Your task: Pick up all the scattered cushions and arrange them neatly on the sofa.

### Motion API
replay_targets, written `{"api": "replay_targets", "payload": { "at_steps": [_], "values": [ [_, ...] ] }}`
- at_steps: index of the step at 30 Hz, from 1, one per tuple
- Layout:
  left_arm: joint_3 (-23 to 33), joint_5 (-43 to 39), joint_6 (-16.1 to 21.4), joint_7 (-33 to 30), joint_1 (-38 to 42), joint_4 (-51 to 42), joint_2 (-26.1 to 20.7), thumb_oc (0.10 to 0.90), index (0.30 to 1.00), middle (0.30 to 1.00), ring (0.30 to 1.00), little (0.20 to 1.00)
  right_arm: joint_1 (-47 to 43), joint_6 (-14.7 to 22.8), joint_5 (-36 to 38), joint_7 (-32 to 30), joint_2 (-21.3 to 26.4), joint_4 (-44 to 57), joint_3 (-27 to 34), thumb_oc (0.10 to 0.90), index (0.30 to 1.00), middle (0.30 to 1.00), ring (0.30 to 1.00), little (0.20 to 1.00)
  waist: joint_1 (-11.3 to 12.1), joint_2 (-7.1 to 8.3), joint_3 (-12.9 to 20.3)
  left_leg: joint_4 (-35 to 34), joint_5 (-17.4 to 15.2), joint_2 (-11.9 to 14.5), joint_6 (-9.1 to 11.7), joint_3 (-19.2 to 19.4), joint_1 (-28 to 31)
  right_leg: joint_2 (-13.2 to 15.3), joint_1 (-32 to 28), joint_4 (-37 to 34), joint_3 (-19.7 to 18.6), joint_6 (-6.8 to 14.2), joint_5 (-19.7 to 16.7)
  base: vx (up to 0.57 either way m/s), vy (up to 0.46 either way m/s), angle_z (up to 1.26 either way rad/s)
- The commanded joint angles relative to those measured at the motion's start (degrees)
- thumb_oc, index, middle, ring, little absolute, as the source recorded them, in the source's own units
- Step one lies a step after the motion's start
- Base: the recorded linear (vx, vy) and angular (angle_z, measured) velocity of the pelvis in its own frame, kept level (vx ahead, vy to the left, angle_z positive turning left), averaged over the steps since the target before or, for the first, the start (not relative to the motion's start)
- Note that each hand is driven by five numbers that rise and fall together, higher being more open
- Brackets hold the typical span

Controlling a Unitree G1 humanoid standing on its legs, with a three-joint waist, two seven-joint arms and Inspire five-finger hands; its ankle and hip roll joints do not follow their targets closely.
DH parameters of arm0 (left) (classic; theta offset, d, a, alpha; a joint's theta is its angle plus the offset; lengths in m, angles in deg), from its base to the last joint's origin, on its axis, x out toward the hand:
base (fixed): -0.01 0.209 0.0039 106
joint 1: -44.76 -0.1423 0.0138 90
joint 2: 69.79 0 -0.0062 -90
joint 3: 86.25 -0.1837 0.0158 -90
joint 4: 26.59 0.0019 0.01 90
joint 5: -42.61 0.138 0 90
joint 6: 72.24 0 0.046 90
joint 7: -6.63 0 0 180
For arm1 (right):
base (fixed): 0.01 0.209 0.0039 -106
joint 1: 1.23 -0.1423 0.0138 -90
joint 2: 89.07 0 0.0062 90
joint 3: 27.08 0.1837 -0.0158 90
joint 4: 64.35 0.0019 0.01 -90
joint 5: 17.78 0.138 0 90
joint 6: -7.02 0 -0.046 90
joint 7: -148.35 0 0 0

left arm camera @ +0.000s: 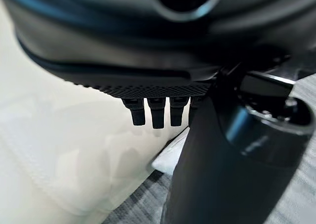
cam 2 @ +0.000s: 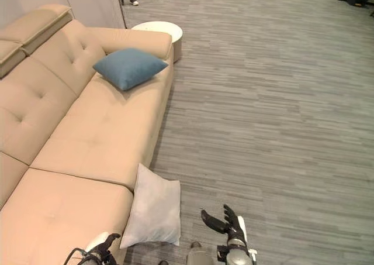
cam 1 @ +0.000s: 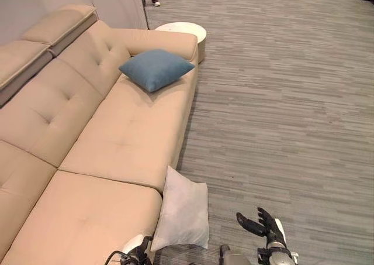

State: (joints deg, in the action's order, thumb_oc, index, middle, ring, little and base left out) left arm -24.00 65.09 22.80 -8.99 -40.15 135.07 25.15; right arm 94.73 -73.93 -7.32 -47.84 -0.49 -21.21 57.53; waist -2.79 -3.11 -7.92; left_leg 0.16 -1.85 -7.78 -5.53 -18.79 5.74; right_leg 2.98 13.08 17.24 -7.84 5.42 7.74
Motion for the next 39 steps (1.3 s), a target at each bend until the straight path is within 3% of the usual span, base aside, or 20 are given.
{"api": "replay_targets", "payload": {
  "at_steps": [1,7,11,13,16,17,18,21,25,26,29,30,31,33,35,36,37,39],
  "values": [
    [-0.3,-0.8,2.0,-1.2,0.9,0.8,1.6,0.800,0.900,0.900,0.900,0.900,-1.7,3.5,0.8,-3.2,4.9,3.4,3.5,0.800,0.900,0.900,0.900,0.900,1.6,1.69,1.2,5.8,-6.3,0.9,3.5,2.9,-2.6,3.6,-4.4,-9.3,-0.6,4.6,-11.9,0.10,-0.298,0.94],
    [1.5,-2.1,1.7,-1.5,-0.8,2.7,0.9,0.800,0.900,0.900,0.900,0.900,-4.3,4.3,0.7,-3.8,7.9,1.1,4.5,0.800,0.900,0.900,0.900,0.900,3.6,1.93,2.9,2.6,-4.0,6.1,6.3,-1.8,-2.8,1.3,-6.5,-9.8,5.4,2.0,-7.3,0.07,-0.301,0.43],
    [1.9,-3.8,1.9,-1.8,-1.1,1.7,1.0,0.800,0.900,0.900,0.900,0.900,-4.1,5.2,0.5,-4.6,8.9,1.3,4.7,0.800,0.900,0.900,0.900,0.900,4.4,3.18,1.9,7.0,-2.7,8.4,8.2,-3.0,-6.5,0.1,-9.1,-10.8,10.5,-0.1,-5.3,0.02,-0.301,0.68],
    [1.7,-4.1,2.0,-2.2,-0.8,0.5,1.0,0.800,0.900,0.900,0.900,0.900,-4.0,5.3,0.5,-5.3,9.1,1.8,5.0,0.800,0.900,0.900,0.900,0.900,4.4,4.23,0.8,10.4,-2.0,8.9,7.9,3.3,-10.2,1.0,-10.6,-11.9,13.2,-0.4,-5.6,-0.08,-0.199,0.91],
    [1.5,-3.2,2.2,-2.1,-0.5,-1.4,1.0,0.800,0.900,0.900,0.900,0.900,-4.1,5.1,0.8,-6.3,8.7,2.4,5.3,0.800,0.900,0.900,0.900,0.900,3.8,4.94,0.2,12.1,-3.4,11.3,6.4,20.7,-12.4,2.0,-12.6,-13.4,18.7,-0.9,-5.2,-0.10,-0.159,1.18],
    [1.5,-3.0,2.3,-1.8,-0.6,-1.8,1.0,0.800,0.900,0.900,0.900,0.900,-3.9,4.9,0.7,-6.2,8.3,2.6,5.5,0.800,0.900,0.900,0.900,0.900,3.7,4.84,0.6,11.1,-3.7,10.5,5.6,24.4,-12.5,2.0,-12.6,-13.8,20.2,-0.9,-5.3,-0.04,-0.105,1.19],
    [1.8,-2.8,2.5,-1.3,-1.0,-1.7,1.0,0.800,0.900,0.900,0.900,0.900,-3.5,4.8,0.5,-6.5,7.9,3.1,5.7,0.800,0.900,0.900,0.900,0.900,3.8,4.37,0.8,10.4,-3.8,8.7,4.7,27.6,-13.3,1.6,-13.0,-13.5,21.9,-1.0,-5.2,-0.01,-0.062,1.22],
    [1.4,-1.8,2.4,-1.1,-1.0,-0.7,1.5,0.800,0.900,0.900,0.900,0.900,-4.0,4.6,0.1,-7.5,6.9,3.5,6.2,0.800,0.900,0.900,0.900,0.900,3.7,2.82,1.7,6.5,-0.5,6.5,5.1,32.7,-14.6,0.7,-13.1,-12.5,24.8,-1.1,-5.1,0.06,0.002,0.97],
    [1.5,-1.3,2.0,-0.6,-1.4,1.2,2.0,0.800,0.900,0.900,0.900,0.900,-5.1,3.8,-0.8,-7.0,6.1,2.6,5.4,0.800,0.900,0.900,0.900,0.900,3.5,1.92,2.2,1.6,-0.2,4.1,3.1,29.4,-11.0,1.6,-13.2,-5.3,27.0,0.2,-3.7,0.14,0.097,0.35],
    [1.9,-1.1,1.7,-0.5,-1.5,1.6,1.9,0.800,0.900,0.900,0.900,0.900,-4.9,3.5,-0.9,-6.4,5.7,2.5,5.4,0.800,0.900,0.900,0.900,0.900,3.1,1.96,2.0,0.9,-0.3,4.0,2.3,29.4,-9.5,2.8,-12.4,-0.7,27.5,1.3,-4.5,0.16,0.147,0.25],
    [3.4,-2.1,1.2,-0.6,-1.5,2.0,1.2,0.800,0.900,0.900,0.900,0.900,-5.1,2.8,-1.5,-5.5,4.9,2.3,4.7,0.800,0.900,0.900,0.900,0.900,2.3,1.74,0.8,1.0,-1.5,3.9,0.4,29.1,-6.4,6.4,-8.7,13.9,27.7,5.0,-11.7,0.13,0.136,0.58],
    [3.7,-2.0,1.0,-0.7,-1.5,2.1,0.8,0.800,0.900,0.900,0.900,0.900,-5.0,2.7,-1.3,-5.3,4.5,2.1,4.7,0.800,0.900,0.900,0.900,0.900,2.4,1.41,0.5,1.1,-1.8,4.6,0.4,28.6,-5.6,6.9,-7.5,17.1,28.0,4.9,-11.8,0.09,0.045,0.57],
    [4.1,-2.1,1.0,-0.8,-1.5,2.2,0.3,0.800,0.900,0.900,0.900,0.900,-4.9,2.7,-1.2,-5.2,4.2,1.8,4.6,0.800,0.900,0.900,0.900,0.900,2.8,1.77,0.5,1.3,-2.2,4.6,0.4,28.2,-5.1,8.3,-7.2,17.0,28.8,4.8,-11.1,0.12,-0.048,0.53],
    [5.2,-2.5,0.9,-0.8,-1.7,2.4,-0.4,0.800,0.900,0.900,0.900,0.900,-5.0,2.8,-1.0,-5.5,3.8,1.0,4.8,0.800,0.900,0.900,0.900,0.900,3.9,2.52,0.7,1.2,-2.9,5.3,1.5,27.2,-4.5,12.5,-9.5,9.7,32.1,3.6,-8.3,0.10,-0.188,0.48],
    [5.3,-2.5,1.1,-0.9,-1.6,2.3,-0.7,0.800,0.900,0.900,0.900,0.900,-5.0,2.9,-1.0,-5.6,3.8,0.6,4.9,0.800,0.900,0.900,0.900,0.900,4.0,2.46,0.8,1.3,-2.8,5.9,2.0,26.6,-5.0,13.5,-10.0,7.4,32.8,3.2,-8.3,0.02,-0.165,0.39],
    [5.7,-3.0,1.4,-1.2,-1.5,2.3,-1.0,0.800,0.900,0.900,0.900,0.900,-5.3,3.1,-0.8,-5.8,3.9,0.2,5.1,0.800,0.900,0.900,0.900,0.900,4.2,2.44,1.1,1.4,-2.7,6.5,2.8,25.7,-5.4,15.2,-9.7,3.9,31.5,3.5,-10.2,0.08,-0.278,0.37],
    [5.2,-2.4,1.8,-2.0,-1.1,2.4,-1.5,0.800,0.900,0.900,0.900,0.900,-5.6,2.9,-0.5,-6.2,4.2,-0.3,5.6,0.800,0.900,0.900,0.900,0.900,3.6,2.93,1.7,2.2,-3.3,6.7,3.8,23.5,-5.8,16.7,-9.6,-2.8,24.7,4.3,-14.2,0.12,-0.404,0.30],
    [4.8,-1.9,1.8,-2.2,-1.0,3.4,-1.7,0.800,0.900,0.900,0.900,0.900,-5.2,2.6,-0.9,-6.6,4.6,-0.1,5.9,0.800,0.900,0.900,0.900,0.900,2.8,3.75,2.2,4.6,-4.4,6.5,4.7,21.2,-6.7,16.8,-10.0,-7.2,16.3,5.3,-18.2,0.12,-0.324,0.37]
  ]
}}
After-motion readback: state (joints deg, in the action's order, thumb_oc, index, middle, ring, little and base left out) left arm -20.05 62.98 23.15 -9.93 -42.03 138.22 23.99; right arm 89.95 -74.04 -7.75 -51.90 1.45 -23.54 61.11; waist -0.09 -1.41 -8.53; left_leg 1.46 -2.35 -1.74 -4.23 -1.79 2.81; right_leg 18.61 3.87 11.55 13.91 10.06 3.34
